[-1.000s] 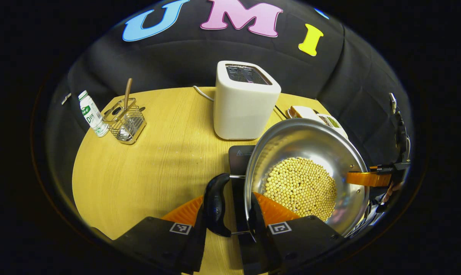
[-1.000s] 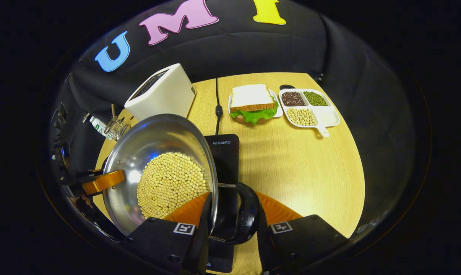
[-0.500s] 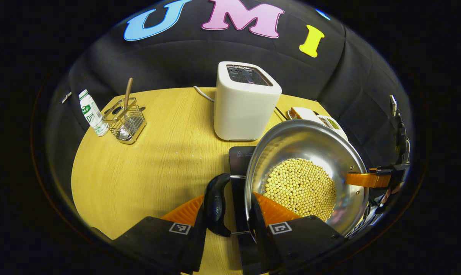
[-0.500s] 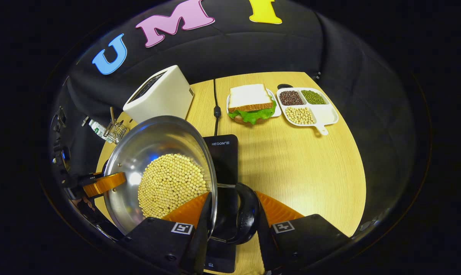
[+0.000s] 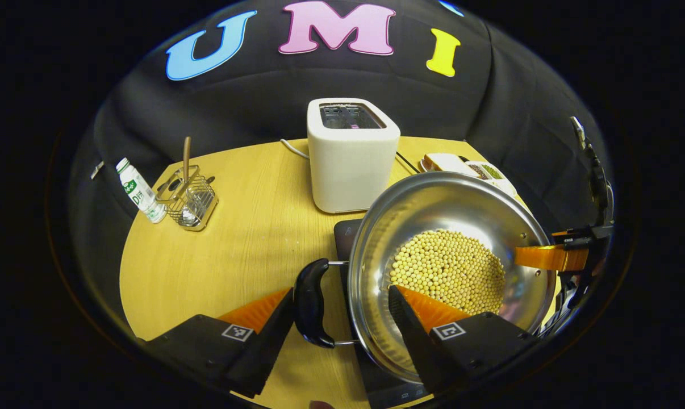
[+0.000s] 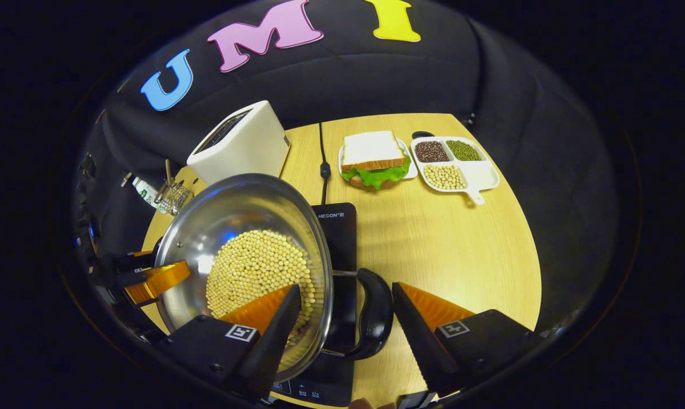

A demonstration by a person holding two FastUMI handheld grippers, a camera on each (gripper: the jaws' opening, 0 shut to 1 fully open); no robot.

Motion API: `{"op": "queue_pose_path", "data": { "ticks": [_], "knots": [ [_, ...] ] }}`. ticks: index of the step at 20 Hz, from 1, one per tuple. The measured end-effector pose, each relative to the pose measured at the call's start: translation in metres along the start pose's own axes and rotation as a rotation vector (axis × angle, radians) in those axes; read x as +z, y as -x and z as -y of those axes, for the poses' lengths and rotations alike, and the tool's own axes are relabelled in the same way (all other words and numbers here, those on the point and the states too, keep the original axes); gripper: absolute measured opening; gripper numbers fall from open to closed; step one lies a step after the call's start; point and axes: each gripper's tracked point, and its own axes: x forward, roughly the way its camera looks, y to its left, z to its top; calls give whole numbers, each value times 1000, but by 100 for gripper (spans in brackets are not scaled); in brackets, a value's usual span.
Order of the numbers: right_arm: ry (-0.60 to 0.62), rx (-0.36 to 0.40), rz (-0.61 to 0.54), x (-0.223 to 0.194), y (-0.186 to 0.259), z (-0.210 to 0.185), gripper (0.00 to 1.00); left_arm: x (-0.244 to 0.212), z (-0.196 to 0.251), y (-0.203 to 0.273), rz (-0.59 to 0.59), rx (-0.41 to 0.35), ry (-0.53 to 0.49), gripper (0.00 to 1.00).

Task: First push the handle of the pot to place it horizontally, then grasp the pot with both hands and set it on the induction cooktop.

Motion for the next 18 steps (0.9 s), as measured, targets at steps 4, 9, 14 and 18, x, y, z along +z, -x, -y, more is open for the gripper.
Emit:
{"op": "queue_pose_path", "data": {
  "ticks": [4,9,14,18],
  "knots": [
    [-19,8,43,8,13,-3,99,11,-2,16,59,16,1,99],
    [-8,-9,154,31,44,1,99,33,-6,51,178,44,-3,99],
    [38,-30,307,63,89,2,99,57,3,90,302,37,42,98],
    [57,-31,421,86,129,-5,99,73,13,123,403,14,70,98]
  ]
}}
